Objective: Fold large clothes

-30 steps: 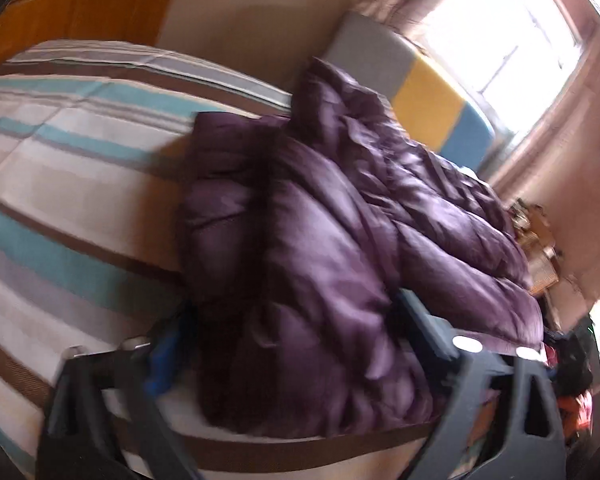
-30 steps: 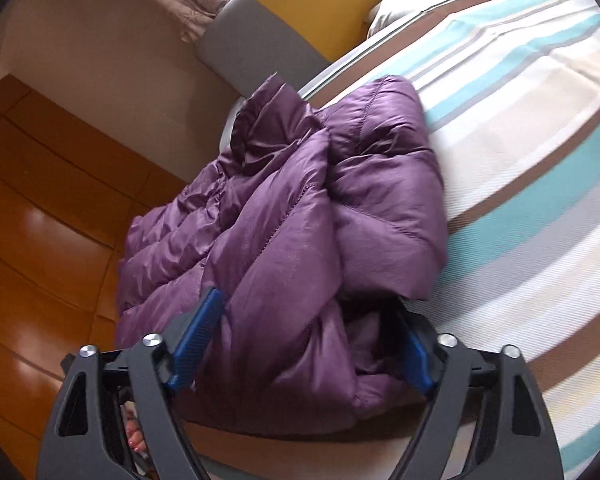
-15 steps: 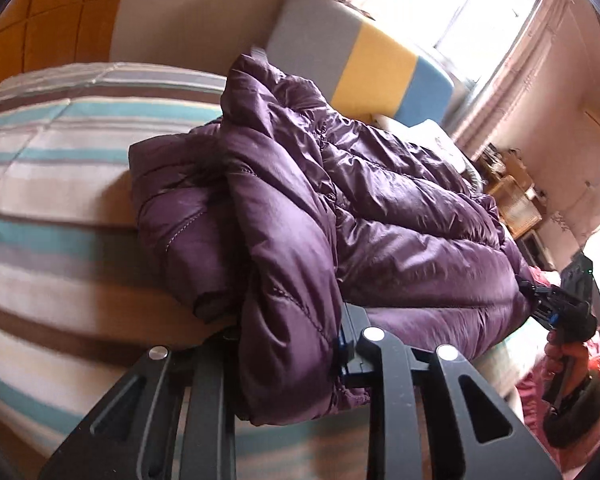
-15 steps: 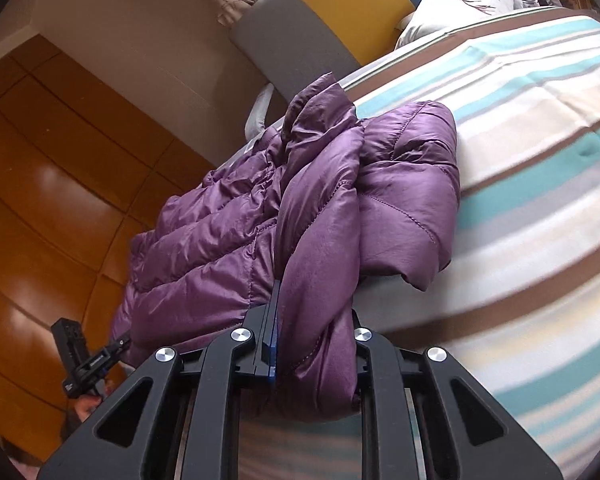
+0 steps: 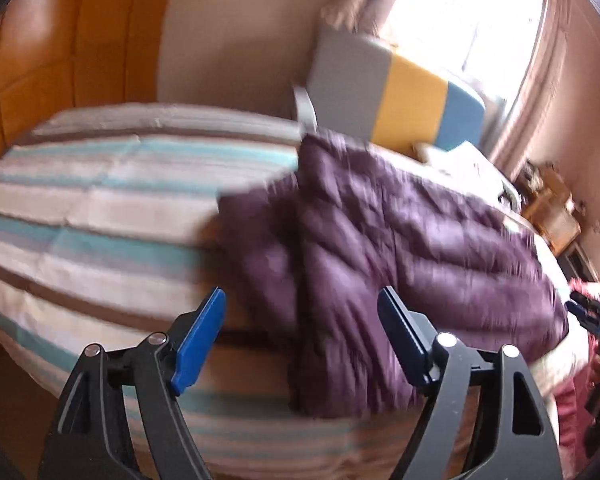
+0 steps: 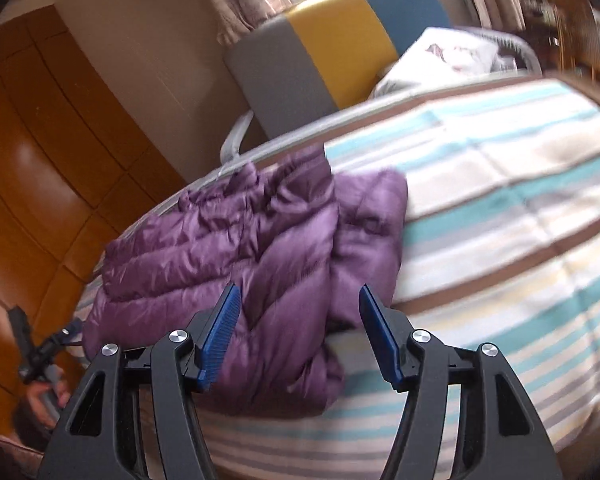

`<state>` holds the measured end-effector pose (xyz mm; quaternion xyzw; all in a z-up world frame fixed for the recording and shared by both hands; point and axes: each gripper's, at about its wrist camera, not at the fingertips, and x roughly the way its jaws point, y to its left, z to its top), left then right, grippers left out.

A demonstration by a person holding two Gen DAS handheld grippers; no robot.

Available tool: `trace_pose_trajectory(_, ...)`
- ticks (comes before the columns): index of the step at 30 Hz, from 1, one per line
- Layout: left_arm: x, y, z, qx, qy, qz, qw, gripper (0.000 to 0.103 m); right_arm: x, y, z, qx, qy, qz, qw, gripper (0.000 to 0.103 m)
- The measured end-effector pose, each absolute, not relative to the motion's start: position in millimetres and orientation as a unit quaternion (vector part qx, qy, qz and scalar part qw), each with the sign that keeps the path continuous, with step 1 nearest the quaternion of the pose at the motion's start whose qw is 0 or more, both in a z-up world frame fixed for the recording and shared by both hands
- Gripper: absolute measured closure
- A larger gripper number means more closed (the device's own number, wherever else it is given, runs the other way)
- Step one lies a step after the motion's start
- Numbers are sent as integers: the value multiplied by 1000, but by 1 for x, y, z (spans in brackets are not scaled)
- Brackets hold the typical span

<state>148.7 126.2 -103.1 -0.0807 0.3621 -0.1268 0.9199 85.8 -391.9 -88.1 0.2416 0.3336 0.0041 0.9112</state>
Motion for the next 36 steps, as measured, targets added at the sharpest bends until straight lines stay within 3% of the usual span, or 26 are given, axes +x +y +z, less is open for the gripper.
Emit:
trace_pose_trajectory(5,194,101,-81,-40,353,-136,925,20,131,-391,-72,204,333,10,921,42)
trace_pose_trajectory(10,257,69,-93,-36,414,-145,898,19,188,-383,-88,172,387,-5,906,42)
trace_pose_trajectory(12,270,62,-100,-38,434,-141,889,22,201,-379,-95,146,404,-13,903,55)
trace_pose_trajectory(13,274,58,-105,-34,443,-141,885,28,204,-376,-97,133,411,-12,902,77)
trace_pose_trajectory(14,276,54,-110,-30,453,-150,878,49,207,-371,-99,113,420,-16,900,87)
trace_pose_trajectory(15,273,52,-111,-30,458,-156,875,67,207,-367,-98,100,421,-18,901,90)
trace_pose_trajectory(17,265,49,-106,-28,447,-163,879,88,199,-362,-86,83,412,-14,907,96)
trace_pose_trajectory(18,258,51,-99,-28,437,-168,883,93,195,-363,-79,83,407,-14,910,96)
trace_pose_trajectory(25,259,62,-64,-61,381,-165,908,96,197,-373,-32,92,362,-10,928,96)
trace_pose_trajectory(36,316,41,-107,-59,422,-108,898,95,263,-401,-89,147,403,-59,902,96)
